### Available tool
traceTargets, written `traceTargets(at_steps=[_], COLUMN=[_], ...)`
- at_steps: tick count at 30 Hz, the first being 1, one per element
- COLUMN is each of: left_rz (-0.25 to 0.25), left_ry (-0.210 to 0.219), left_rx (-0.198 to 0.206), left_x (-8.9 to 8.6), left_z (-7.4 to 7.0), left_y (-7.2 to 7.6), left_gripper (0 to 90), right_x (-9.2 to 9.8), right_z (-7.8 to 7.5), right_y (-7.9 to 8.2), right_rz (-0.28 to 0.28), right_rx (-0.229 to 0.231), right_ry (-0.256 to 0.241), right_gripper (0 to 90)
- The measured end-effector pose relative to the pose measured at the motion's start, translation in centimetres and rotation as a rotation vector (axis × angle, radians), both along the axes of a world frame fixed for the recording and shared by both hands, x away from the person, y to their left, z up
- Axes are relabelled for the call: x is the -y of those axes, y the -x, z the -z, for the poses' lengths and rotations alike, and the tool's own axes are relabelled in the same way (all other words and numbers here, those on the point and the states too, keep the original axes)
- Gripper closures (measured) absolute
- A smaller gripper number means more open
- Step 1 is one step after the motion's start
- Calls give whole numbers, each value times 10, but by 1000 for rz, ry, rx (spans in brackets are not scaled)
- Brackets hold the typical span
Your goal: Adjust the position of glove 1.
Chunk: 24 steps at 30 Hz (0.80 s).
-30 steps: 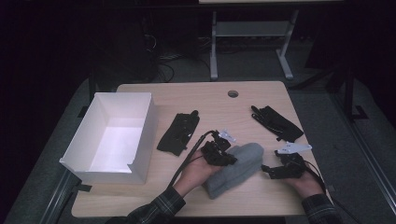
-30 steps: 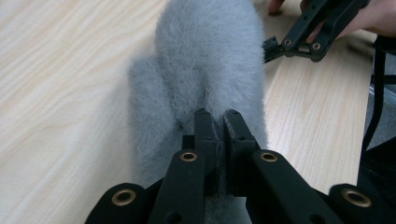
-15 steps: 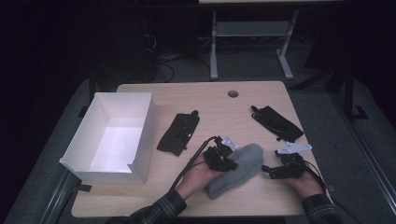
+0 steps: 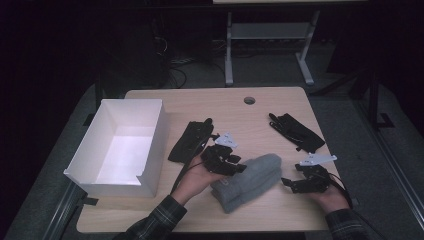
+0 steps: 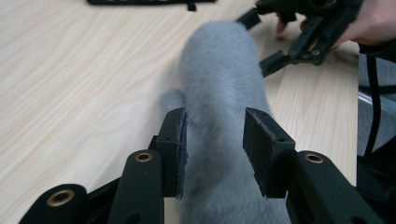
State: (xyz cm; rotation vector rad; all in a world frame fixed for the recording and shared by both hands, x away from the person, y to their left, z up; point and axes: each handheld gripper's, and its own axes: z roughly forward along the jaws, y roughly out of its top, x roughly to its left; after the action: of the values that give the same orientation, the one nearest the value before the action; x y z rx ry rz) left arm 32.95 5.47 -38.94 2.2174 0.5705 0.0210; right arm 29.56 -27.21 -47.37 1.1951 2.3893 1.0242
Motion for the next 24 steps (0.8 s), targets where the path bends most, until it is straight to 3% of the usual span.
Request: traceTargets(at_steps=[6, 9, 11, 14, 15, 16, 17, 18, 20, 21, 24], left_rz=[7, -13, -19, -35, -43, -54, -66, -66, -46, -39, -23], left_ry=[2, -12, -10, -27, -26, -37, -93, -93, -153, -170, -173], left_rx=[15, -4, -23, -26, -28, -22, -6, -6, -63, -65, -89], left_x=[-18, -31, -39, -47, -49, -51, -52, -52, -50, -49, -47], left_z=[2, 12, 17, 23, 24, 25, 28, 28, 38, 41, 46], left_y=[12, 14, 12, 9, 8, 6, 3, 3, 2, 2, 4], left_gripper=[483, 466, 470, 568, 568, 616, 755, 791, 872, 882, 893], right_x=[-2, -2, -4, -13, -13, -17, -26, -26, -40, -45, -53], right_z=[-6, -6, -7, -11, -11, -12, -14, -14, -13, -12, -9], right_y=[11, 13, 17, 25, 25, 27, 30, 30, 33, 34, 35], right_rz=[-17, -24, -37, -124, -124, -143, -203, -203, -293, -319, -356], right_rx=[11, 4, 0, -33, -33, -45, -80, -80, -109, -126, -142], right_ry=[-6, -15, -26, -44, -44, -47, -73, -73, -83, -86, -81], right_gripper=[261, 271, 346, 613, 613, 695, 798, 798, 873, 882, 885])
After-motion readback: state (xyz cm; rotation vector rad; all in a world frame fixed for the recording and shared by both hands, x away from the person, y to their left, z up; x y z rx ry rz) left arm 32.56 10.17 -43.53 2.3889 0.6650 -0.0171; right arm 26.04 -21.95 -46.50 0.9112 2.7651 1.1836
